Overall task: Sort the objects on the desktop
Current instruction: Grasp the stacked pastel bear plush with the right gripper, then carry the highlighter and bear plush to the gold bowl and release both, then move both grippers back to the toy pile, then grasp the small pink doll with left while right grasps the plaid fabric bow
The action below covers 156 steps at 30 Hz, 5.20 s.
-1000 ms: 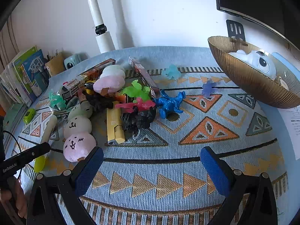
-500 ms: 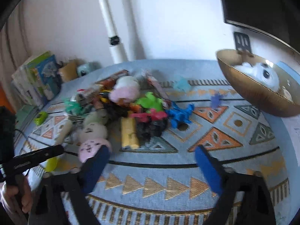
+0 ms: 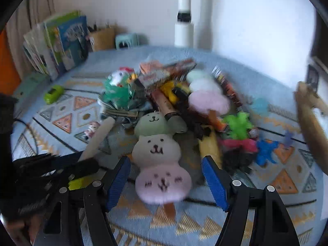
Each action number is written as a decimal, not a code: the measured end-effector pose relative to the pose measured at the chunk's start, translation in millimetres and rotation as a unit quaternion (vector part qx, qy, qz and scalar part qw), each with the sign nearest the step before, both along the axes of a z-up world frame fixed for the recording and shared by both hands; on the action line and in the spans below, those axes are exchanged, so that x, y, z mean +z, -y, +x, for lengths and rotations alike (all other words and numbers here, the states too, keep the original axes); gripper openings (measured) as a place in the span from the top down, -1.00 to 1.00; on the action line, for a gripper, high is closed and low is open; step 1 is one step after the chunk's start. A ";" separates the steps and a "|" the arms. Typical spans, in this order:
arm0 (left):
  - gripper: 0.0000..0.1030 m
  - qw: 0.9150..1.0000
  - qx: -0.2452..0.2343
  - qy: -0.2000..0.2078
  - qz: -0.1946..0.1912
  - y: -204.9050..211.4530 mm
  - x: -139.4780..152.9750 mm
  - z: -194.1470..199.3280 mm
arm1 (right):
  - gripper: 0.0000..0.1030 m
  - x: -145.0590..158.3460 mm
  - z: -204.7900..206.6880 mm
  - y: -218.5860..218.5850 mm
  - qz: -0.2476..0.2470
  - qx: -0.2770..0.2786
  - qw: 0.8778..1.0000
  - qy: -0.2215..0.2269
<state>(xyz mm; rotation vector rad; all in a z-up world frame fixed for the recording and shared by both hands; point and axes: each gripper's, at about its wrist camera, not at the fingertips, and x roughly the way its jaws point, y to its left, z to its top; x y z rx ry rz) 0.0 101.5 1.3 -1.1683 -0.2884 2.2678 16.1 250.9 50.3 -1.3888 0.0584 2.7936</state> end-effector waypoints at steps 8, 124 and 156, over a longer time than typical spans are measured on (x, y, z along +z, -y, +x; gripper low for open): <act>0.60 1.000 0.000 0.002 0.005 0.9 -0.1 0.7 | 0.04 -16.6 -3.8 15.6 0.037 0.018 0.999 -0.004; 0.57 0.997 0.066 -0.044 0.012 32.3 20.0 -21.4 | -0.98 3.9 116.5 -110.7 -0.109 -0.230 0.957 -0.141; 0.57 0.978 0.139 -0.040 0.151 84.5 16.2 -19.5 | 0.31 -5.9 -80.7 71.6 -0.012 0.020 0.999 -0.039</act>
